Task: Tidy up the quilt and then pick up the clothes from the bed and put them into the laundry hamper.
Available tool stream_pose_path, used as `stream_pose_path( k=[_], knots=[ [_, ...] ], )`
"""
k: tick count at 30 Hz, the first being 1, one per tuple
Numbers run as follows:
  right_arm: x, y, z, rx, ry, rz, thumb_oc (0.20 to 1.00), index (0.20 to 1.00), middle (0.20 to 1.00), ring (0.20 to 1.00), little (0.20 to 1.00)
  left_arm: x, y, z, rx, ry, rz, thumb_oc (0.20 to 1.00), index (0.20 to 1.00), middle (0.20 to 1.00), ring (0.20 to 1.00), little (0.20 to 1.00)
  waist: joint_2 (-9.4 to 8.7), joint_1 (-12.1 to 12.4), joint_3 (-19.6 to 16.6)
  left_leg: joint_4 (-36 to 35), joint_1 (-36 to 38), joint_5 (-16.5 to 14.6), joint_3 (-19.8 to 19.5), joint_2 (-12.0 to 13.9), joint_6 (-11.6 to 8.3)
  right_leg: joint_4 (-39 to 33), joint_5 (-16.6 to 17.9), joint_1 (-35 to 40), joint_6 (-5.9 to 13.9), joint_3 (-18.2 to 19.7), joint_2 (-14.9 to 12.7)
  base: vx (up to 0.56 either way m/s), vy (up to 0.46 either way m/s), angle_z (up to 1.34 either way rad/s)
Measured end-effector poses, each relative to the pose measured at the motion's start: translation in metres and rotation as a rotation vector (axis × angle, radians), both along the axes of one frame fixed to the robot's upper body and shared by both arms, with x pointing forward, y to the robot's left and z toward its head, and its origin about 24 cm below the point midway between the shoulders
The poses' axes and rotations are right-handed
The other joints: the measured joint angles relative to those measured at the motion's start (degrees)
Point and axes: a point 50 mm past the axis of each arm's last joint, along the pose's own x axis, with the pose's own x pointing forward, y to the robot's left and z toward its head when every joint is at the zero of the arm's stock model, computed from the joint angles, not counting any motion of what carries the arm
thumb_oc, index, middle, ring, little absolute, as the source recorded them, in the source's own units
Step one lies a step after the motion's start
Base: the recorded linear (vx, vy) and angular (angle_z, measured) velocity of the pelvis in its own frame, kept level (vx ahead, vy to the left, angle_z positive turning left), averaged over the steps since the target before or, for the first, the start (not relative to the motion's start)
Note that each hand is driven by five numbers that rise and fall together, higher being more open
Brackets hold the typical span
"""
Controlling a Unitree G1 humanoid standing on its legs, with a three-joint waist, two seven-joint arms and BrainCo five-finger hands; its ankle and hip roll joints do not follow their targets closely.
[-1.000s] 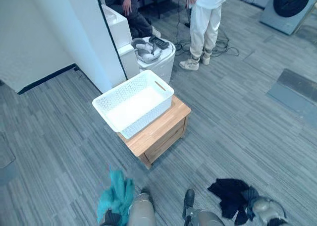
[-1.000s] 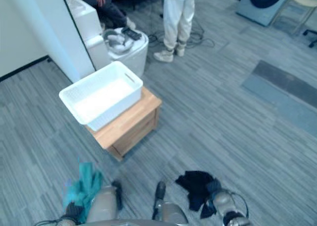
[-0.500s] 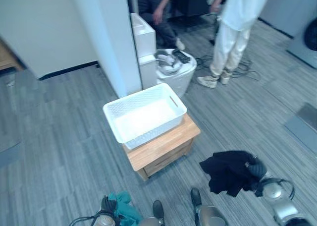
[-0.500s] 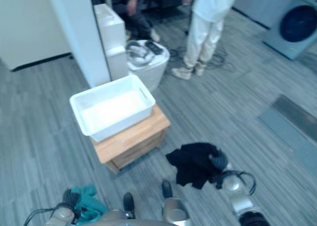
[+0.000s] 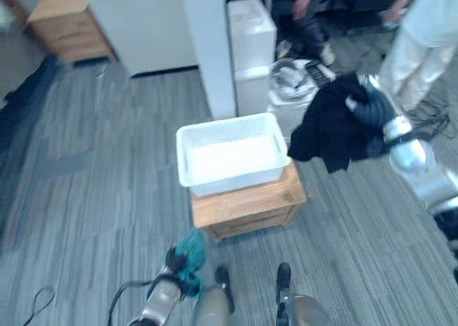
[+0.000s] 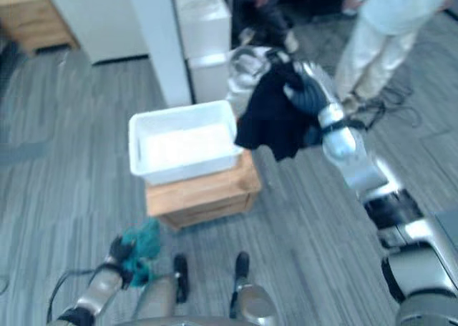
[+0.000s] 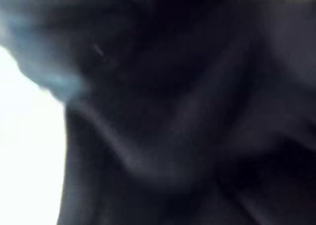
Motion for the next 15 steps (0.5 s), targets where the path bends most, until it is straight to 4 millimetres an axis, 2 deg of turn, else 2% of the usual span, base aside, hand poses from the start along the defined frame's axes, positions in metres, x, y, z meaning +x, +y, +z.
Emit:
stream_pose_path(
  k=[1, 2, 3, 4, 5, 6, 7, 8, 9, 10, 11, 12, 14, 15],
  knots=[
    [0.004, 0.019, 0.004, -0.033, -0.006, 0.051, 0.2, 0.2, 0.2, 0.2, 0.2, -0.007, 0.002, -0.002, -0.024, 0.007, 0.032, 0.2, 0.2, 0.2, 0.2, 0.2, 1.03, -0.1, -0.2, -3.7, 2.1, 0.1, 3.6, 0.8, 1.29, 0.0, 0.0, 0.0, 0.02, 0.2, 0.5, 0.15, 0.119, -0.17],
    [0.009, 0.042, 0.008, -0.053, -0.02, 0.113, 0.2, 0.2, 0.2, 0.2, 0.2, -0.022, 0.007, -0.006, -0.02, 0.032, 0.045, 0.2, 0.2, 0.2, 0.2, 0.2, 1.09, 0.0, 0.0, -9.0, 5.1, 2.2, 5.1, -0.1, 3.38, 0.1, -0.4, 0.1, 0.63, 1.0, 0.5, 0.1, 0.108, -0.31],
    [0.017, 0.048, 0.008, -0.034, -0.012, 0.112, 0.2, 0.2, 0.2, 0.2, 0.2, -0.025, 0.009, -0.006, -0.016, 0.037, 0.041, 0.2, 0.2, 0.2, 0.2, 0.2, 0.43, 0.2, 0.3, -10.8, 6.1, 3.2, 5.0, -1.0, 4.89, 0.5, -0.6, 0.4, 1.06, 0.9, -0.2, -0.01, 0.088, -0.19],
    [0.025, 0.046, 0.005, -0.022, 0.014, 0.08, 0.2, 0.2, 0.2, 0.2, 0.2, -0.026, 0.011, -0.004, -0.012, 0.03, 0.032, 0.2, 0.2, 0.2, 0.2, 0.2, -0.01, 0.1, 0.1, -11.0, 6.1, 3.6, 5.0, -1.6, 5.79, 1.3, -1.3, 0.1, 2.28, 0.3, -0.9, -0.03, 0.069, 0.02],
    [0.031, 0.044, 0.004, -0.014, 0.029, 0.052, 0.2, 0.2, 0.2, 0.2, 0.2, -0.022, 0.013, 0.0, -0.007, 0.009, 0.025, 0.2, 0.2, 0.2, 0.2, 0.2, -0.64, 0.6, 0.3, -11.8, 6.2, 3.7, 5.0, -2.2, 6.25, 5.9, 0.5, -2.3, 3.65, 0.5, -1.3, -0.07, 0.091, 0.03],
    [0.036, 0.043, 0.006, -0.016, 0.034, 0.028, 0.2, 0.2, 0.2, 0.2, 0.2, -0.018, 0.014, 0.004, -0.016, -0.013, 0.032, 0.2, 0.2, 0.2, 0.2, 0.2, 0.35, 1.4, 1.0, -12.3, 6.1, 4.0, 4.9, -1.6, 6.88, 14.0, -0.1, -7.1, 4.2, 0.6, -1.2, -0.02, 0.081, -0.02],
    [0.04, 0.04, 0.004, -0.013, 0.045, 0.001, 0.2, 0.2, 0.2, 0.2, 0.2, -0.015, 0.018, 0.008, -0.014, -0.034, 0.036, 0.2, 0.2, 0.2, 0.2, 0.2, 1.37, 1.4, 1.7, -12.3, 5.6, 4.3, 5.1, -0.4, 7.65, 21.6, 1.2, -11.7, 6.61, 0.6, -1.6, 0.03, 0.062, 0.14],
    [0.044, 0.031, -0.001, -0.009, 0.067, -0.042, 0.2, 0.2, 0.2, 0.2, 0.2, -0.009, 0.027, 0.016, 0.018, -0.061, 0.03, 0.2, 0.2, 0.2, 0.2, 0.2, 1.5, 1.7, 3.0, -12.3, 5.7, 6.1, 4.2, -1.2, 10.79, 31.8, -0.9, -16.9, 9.32, 4.0, -2.4, 0.1, -0.053, 0.6],
    [0.047, 0.023, -0.003, -0.002, 0.077, -0.086, 0.2, 0.2, 0.2, 0.2, 0.2, -0.002, 0.032, 0.021, 0.044, -0.074, 0.013, 0.2, 0.2, 0.2, 0.2, 0.2, 0.43, 1.3, 4.0, -12.4, 5.6, 5.6, 2.8, -2.7, 11.04, 34.8, -3.6, -19.3, 9.19, 7.8, -2.7, 0.23, -0.188, 0.7],
    [0.048, 0.018, -0.006, -0.001, 0.088, -0.108, 0.2, 0.2, 0.2, 0.2, 0.2, 0.002, 0.031, 0.023, 0.047, -0.086, 0.01, 0.2, 0.2, 0.2, 0.2, 0.2, 0.56, 1.4, 4.2, -12.4, 5.1, 5.5, 2.1, -3.5, 10.67, 30.7, -4.9, -18.9, 7.91, 8.6, -2.7, 0.19, -0.238, 1.0],
    [0.048, 0.01, -0.017, 0.0, 0.114, -0.141, 0.2, 0.2, 0.2, 0.2, 0.2, 0.009, 0.03, 0.027, 0.051, -0.101, -0.012, 0.2, 0.2, 0.2, 0.2, 0.2, 0.48, 1.4, 4.2, -12.4, 4.8, 5.5, -0.7, -5.3, 10.16, 18.4, -6.4, -15.2, 5.58, 8.3, -3.0, 0.18, -0.208, 0.93],
    [0.047, 0.008, -0.018, -0.01, 0.121, -0.148, 0.2, 0.2, 0.2, 0.2, 0.2, 0.01, 0.031, 0.03, 0.056, -0.111, -0.024, 0.2, 0.2, 0.2, 0.2, 0.2, 0.41, 1.0, 4.2, -12.4, 4.5, 5.1, -1.8, -6.2, 10.7, 13.0, -6.3, -13.2, 5.61, 8.9, -3.1, 0.07, -0.116, 0.91],
    [0.048, 0.006, -0.018, -0.007, 0.123, -0.158, 0.2, 0.2, 0.2, 0.2, 0.2, 0.011, 0.035, 0.034, 0.051, -0.139, 0.001, 0.2, 0.2, 0.2, 0.2, 0.2, 0.3, 2.0, 4.2, -12.4, 3.9, 5.0, -2.0, -7.2, 10.68, 8.0, -5.6, -12.1, 6.08, 7.9, -2.4, 0.1, -0.05, 0.48],
    [0.048, 0.008, -0.023, 0.002, 0.131, -0.154, 0.2, 0.2, 0.2, 0.2, 0.2, 0.003, 0.04, 0.032, 0.053, -0.13, 0.028, 0.2, 0.2, 0.2, 0.2, 0.2, 0.49, 2.0, 4.3, -12.4, 3.8, 5.0, -2.5, -8.3, 10.55, 4.0, -2.5, -10.2, 4.87, 7.9, -2.4, 0.11, -0.04, 0.29]
  ],
)
